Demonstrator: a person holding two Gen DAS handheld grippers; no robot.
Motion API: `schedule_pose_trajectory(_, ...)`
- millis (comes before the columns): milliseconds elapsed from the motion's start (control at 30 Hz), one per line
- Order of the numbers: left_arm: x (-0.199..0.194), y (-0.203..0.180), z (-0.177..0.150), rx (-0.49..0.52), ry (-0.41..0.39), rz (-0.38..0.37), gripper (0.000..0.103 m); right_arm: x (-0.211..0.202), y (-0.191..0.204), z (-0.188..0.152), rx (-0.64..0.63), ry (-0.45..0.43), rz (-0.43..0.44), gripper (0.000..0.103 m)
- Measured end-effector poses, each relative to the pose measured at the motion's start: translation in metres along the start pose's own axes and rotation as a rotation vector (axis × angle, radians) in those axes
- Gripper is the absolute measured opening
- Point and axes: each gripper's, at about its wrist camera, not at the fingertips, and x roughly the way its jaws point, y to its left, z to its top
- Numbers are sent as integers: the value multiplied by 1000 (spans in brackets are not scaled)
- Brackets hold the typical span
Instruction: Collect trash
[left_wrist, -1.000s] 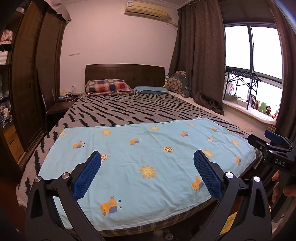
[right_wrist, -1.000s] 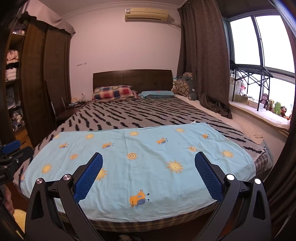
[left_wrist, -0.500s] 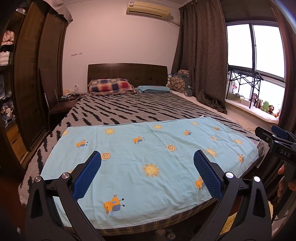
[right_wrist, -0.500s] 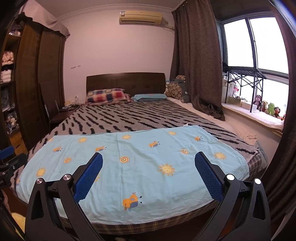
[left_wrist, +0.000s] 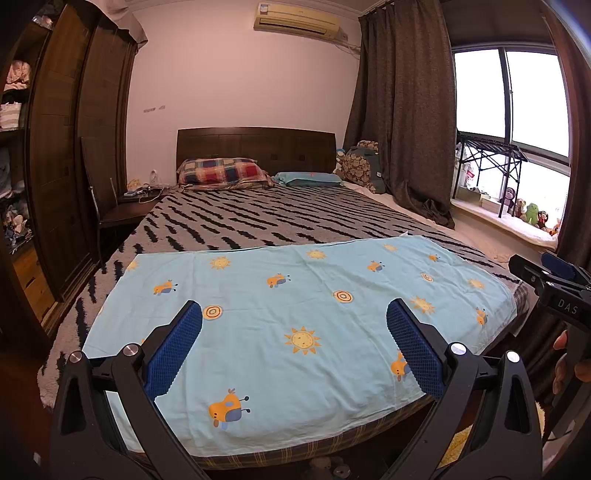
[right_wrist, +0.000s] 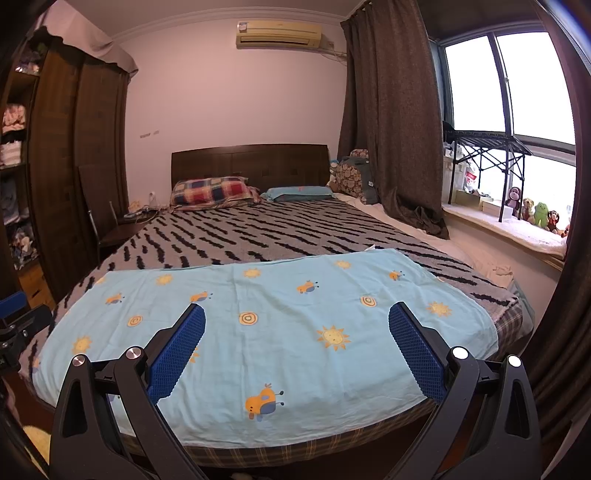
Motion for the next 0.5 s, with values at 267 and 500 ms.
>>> schedule_pose_trajectory(267, 0, 1, 0, 1, 0, 1, 95, 0, 1, -1, 6, 3, -8, 100)
schedule_pose_trajectory(500, 1, 0, 0, 3, 2, -2, 95, 1, 1, -1, 5, 5, -8, 100)
